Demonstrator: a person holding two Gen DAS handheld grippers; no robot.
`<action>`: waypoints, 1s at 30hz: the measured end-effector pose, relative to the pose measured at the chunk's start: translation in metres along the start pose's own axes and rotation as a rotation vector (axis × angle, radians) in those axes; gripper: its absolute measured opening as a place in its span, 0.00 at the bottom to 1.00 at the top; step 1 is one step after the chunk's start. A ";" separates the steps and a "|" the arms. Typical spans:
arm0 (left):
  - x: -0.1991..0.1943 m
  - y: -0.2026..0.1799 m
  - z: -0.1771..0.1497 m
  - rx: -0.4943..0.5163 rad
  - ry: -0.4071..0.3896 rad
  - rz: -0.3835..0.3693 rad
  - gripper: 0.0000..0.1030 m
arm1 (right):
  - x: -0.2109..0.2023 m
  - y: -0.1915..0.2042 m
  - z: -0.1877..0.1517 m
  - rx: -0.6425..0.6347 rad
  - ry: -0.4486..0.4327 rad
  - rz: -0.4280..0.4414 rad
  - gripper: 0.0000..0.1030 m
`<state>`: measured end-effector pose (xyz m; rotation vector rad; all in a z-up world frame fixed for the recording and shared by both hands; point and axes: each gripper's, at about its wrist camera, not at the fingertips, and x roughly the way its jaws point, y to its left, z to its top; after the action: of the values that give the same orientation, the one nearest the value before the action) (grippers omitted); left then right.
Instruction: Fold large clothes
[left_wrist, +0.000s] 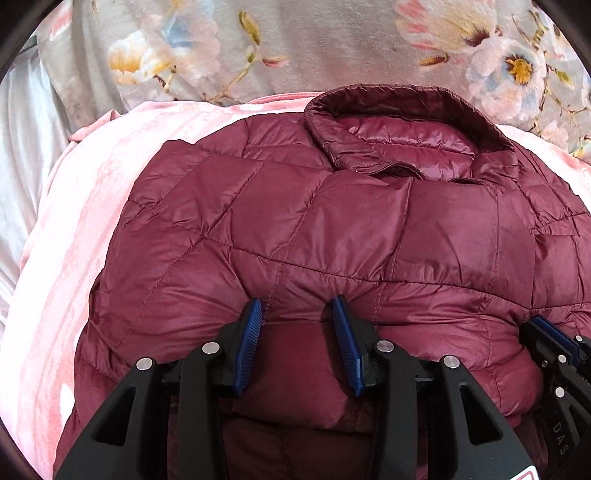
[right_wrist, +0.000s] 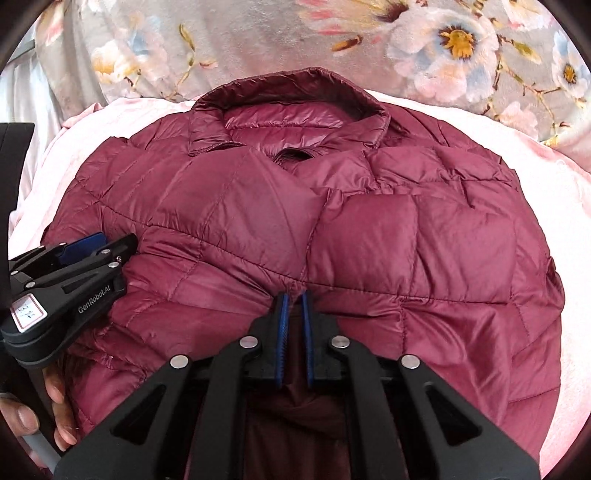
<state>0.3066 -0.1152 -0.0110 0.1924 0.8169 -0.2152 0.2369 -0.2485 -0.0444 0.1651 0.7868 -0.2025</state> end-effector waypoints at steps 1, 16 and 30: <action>-0.001 -0.001 -0.001 0.000 -0.001 0.000 0.39 | 0.000 0.000 0.000 0.003 0.000 0.003 0.06; -0.001 0.000 -0.002 -0.008 0.001 -0.010 0.41 | 0.001 -0.010 0.001 0.069 0.002 0.080 0.07; -0.011 0.055 0.100 -0.272 0.052 -0.346 0.71 | -0.020 -0.100 0.092 0.367 -0.122 0.228 0.64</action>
<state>0.3837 -0.0860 0.0683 -0.2018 0.9193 -0.4216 0.2621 -0.3632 0.0266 0.5813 0.5981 -0.1379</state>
